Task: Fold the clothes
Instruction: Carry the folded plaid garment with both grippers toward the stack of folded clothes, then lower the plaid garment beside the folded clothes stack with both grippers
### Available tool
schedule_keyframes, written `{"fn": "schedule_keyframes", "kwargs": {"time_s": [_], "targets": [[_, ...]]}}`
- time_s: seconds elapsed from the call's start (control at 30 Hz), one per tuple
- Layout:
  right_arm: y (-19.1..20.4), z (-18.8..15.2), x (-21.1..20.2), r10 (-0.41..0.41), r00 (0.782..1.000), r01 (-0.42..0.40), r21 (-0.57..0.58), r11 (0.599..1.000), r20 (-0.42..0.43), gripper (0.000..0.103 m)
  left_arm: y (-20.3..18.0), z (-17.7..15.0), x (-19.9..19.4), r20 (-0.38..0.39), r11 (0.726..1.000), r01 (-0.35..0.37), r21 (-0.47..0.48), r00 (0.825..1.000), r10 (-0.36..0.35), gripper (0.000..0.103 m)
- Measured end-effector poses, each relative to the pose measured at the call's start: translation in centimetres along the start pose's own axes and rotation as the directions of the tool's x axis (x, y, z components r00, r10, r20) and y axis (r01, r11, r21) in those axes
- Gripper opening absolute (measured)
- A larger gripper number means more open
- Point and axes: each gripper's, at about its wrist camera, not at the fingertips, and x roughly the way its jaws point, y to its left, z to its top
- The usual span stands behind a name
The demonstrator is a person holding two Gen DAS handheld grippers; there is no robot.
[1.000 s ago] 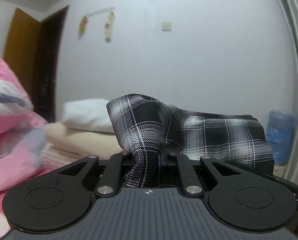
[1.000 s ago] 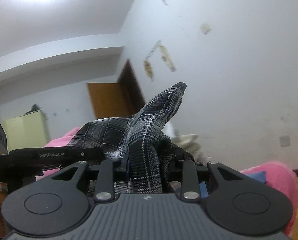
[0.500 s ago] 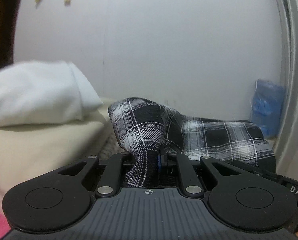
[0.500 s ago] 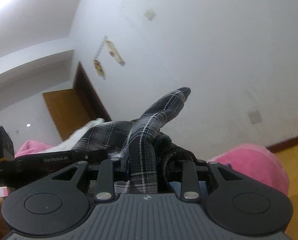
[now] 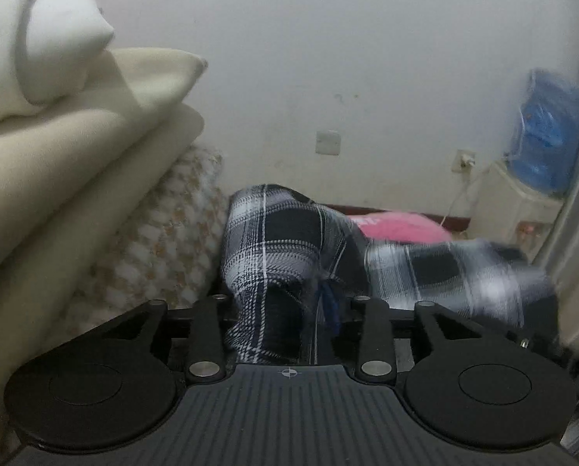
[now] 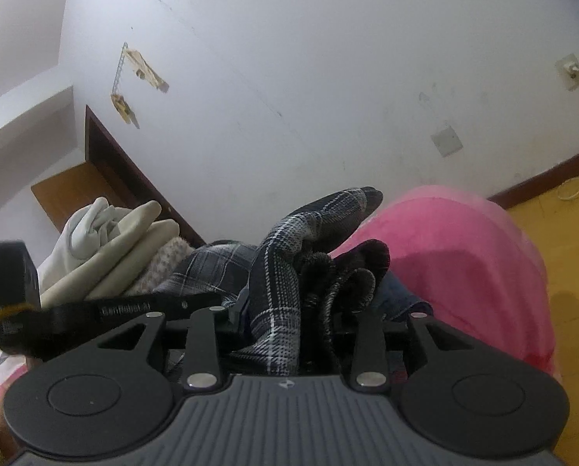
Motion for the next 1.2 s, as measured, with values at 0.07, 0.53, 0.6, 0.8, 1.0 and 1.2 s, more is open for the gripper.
{"fn": "schedule_keyframes", "kwargs": {"time_s": [0.07, 0.53, 0.6, 0.8, 1.0, 1.2], "targets": [[-0.3, 0.6, -0.3, 0.010, 0.999, -0.010, 0.019, 1.000, -0.030, 0.044, -0.2, 0.8, -0.7, 0.004, 0.999, 0.006, -0.047, 1.000, -0.006, 0.041], [7.2, 6.6, -5.6, 0.061, 0.998, -0.055, -0.450, 0.891, -0.002, 0.063, -2.2, -2.1, -9.6, 0.250, 0.993, -0.115, -0.006, 0.962, 0.113, 0.064], [9.7, 7.5, -2.7, 0.098, 0.991, -0.133, -0.528, 0.839, -0.093, 0.052, -3.1, -5.0, -10.7, 0.252, 0.980, -0.188, 0.068, 0.953, 0.166, 0.064], [14.7, 6.3, 11.5, -0.041, 0.919, -0.242, -0.644, 0.726, -0.392, 0.022, -3.6, -9.1, -10.5, 0.242, 0.954, -0.260, 0.149, 0.945, 0.219, 0.056], [13.6, 3.1, 20.7, -0.227, 0.816, -0.238, -0.668, 0.706, -0.531, 0.021, -2.0, -10.2, -9.9, 0.215, 0.964, -0.241, 0.111, 0.953, 0.214, 0.054], [14.9, 3.5, 18.2, -0.198, 0.842, -0.266, -0.705, 0.658, -0.502, 0.023, -3.5, -10.5, -12.2, 0.325, 0.963, -0.208, 0.170, 0.935, 0.144, 0.056]]}}
